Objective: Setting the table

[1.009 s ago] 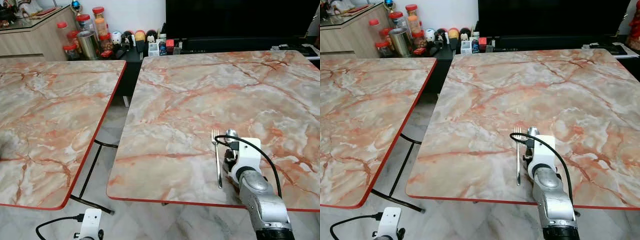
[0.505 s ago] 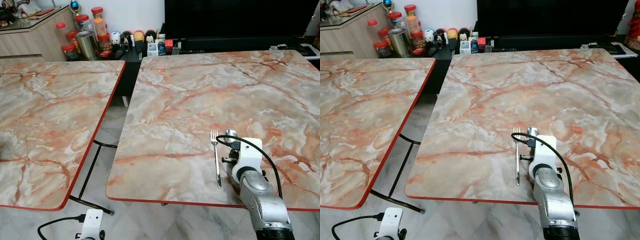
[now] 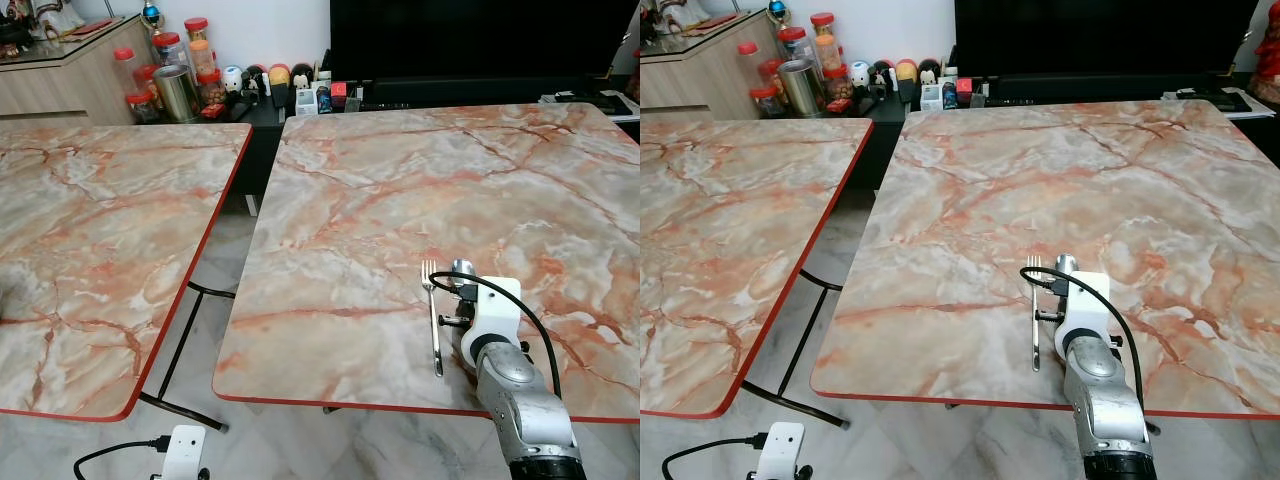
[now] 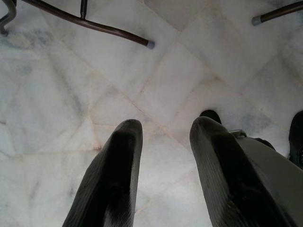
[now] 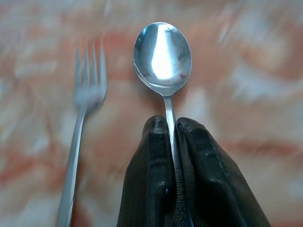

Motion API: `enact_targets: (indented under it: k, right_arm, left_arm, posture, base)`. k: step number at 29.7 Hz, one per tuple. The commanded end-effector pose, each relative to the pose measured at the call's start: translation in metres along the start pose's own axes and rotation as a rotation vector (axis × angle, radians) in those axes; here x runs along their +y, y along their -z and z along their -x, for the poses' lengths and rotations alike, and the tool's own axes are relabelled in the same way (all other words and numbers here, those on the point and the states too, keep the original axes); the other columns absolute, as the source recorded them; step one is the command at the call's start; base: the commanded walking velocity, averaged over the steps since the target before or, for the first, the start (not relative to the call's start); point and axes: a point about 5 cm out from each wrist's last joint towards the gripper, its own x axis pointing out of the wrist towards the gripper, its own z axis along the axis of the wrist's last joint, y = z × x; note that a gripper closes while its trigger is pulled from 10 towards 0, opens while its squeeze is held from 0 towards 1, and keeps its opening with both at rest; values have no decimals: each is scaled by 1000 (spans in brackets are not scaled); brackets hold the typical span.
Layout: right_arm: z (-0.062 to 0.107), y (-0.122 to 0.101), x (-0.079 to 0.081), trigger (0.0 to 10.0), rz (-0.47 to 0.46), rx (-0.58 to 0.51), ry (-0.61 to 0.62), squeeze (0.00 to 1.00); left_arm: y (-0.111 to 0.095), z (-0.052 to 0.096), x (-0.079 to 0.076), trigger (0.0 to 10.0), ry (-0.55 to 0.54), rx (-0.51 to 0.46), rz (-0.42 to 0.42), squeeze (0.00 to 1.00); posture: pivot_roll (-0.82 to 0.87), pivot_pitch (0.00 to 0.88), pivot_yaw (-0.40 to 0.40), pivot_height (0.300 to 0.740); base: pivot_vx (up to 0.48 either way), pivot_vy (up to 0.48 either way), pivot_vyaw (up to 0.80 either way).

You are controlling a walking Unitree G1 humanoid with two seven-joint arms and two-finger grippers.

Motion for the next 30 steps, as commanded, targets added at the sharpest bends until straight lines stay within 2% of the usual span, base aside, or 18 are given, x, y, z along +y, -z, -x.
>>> enact_targets:
  k: [1,4,7,11,30]
  right_arm:
    - [2,-37,-2,10000,9,-194,50,0]
    - [5,-52,-5,10000,1,-286,91,0]
    - [7,-59,-5,10000,-11,-330,98,0]
    - [8,-71,3,10000,-15,-404,66,0]
    - [9,-81,23,10000,-45,-452,-18,0]
  left_arm:
    - [1,0,1,10000,-6,-4,-2,0]
    - [1,0,2,10000,-12,-10,-18,0]
    - [1,1,4,10000,-32,-8,-10,0]
    - [8,2,8,10000,-47,26,12,0]
    - [11,2,12,10000,-73,35,28,0]
  posture:
    - [-81,0,76,740]
    - [-84,0,80,740]
    - [-76,0,78,740]
    - [-69,0,76,740]
    - [-53,26,71,740]
  base:
    - [0,0,0]
    - [0,0,0]
    - [0,0,0]
    - [0,120,0]
    - [0,480,0]
